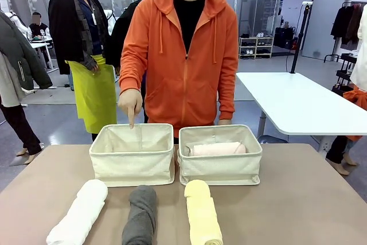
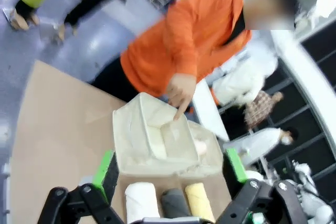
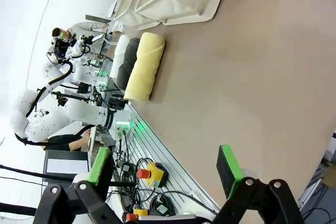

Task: Divide the towels into two baskets.
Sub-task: Pick up one hotel-folded towel from the bottom of the table and place it in the Fabric basket indicated by the person.

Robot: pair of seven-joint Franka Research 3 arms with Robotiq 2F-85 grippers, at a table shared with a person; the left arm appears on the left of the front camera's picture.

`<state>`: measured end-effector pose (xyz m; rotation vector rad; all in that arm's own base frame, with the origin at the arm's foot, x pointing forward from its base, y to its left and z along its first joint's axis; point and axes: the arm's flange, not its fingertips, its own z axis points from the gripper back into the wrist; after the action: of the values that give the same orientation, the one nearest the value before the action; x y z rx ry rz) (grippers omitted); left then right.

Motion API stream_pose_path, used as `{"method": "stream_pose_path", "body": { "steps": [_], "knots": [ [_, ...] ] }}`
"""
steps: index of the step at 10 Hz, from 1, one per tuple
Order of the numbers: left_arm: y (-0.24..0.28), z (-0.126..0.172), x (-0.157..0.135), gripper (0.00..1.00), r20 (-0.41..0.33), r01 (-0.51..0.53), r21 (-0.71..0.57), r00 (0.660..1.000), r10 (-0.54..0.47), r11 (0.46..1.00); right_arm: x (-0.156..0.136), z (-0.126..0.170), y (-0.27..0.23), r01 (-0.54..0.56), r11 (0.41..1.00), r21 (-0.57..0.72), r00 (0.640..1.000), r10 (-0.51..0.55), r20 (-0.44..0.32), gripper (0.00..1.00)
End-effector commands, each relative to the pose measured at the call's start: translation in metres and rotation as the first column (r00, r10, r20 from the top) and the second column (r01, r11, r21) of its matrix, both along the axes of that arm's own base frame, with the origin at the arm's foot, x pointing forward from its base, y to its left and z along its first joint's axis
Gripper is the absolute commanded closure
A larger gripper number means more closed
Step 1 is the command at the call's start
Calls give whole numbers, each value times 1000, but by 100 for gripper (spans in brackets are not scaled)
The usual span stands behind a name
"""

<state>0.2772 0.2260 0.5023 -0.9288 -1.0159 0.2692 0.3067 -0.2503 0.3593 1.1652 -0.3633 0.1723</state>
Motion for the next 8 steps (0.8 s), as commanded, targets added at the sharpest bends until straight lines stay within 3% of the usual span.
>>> {"method": "stream_pose_path", "body": {
  "steps": [1,3,4,5,6,7,8],
  "knots": [
    [-42,-1,6,0,-117,144,117,985,-130,983,-2,2,0,-15,1000,-6,1000,15,-12,0],
    [-81,-12,17,0,-253,251,198,947,-198,947,-2,2,0,-15,1000,-6,1000,15,-12,0],
    [-108,-26,19,0,-353,322,278,911,-215,905,-2,2,0,-15,1000,-6,1000,15,-12,0],
    [-132,-37,21,0,-406,378,300,881,-241,876,-2,2,0,-15,1000,-6,1000,15,-12,0],
    [-155,-51,22,0,-458,411,338,858,-233,847,-2,2,0,-15,1000,-6,1000,15,-12,0],
    [-173,-68,21,0,-511,417,431,844,-164,801,-2,2,0,-15,1000,-6,1000,15,-12,0],
    [-188,-84,16,0,-534,414,411,831,-154,812,-2,2,0,-15,1000,-6,1000,15,-12,0]
  ]
}}
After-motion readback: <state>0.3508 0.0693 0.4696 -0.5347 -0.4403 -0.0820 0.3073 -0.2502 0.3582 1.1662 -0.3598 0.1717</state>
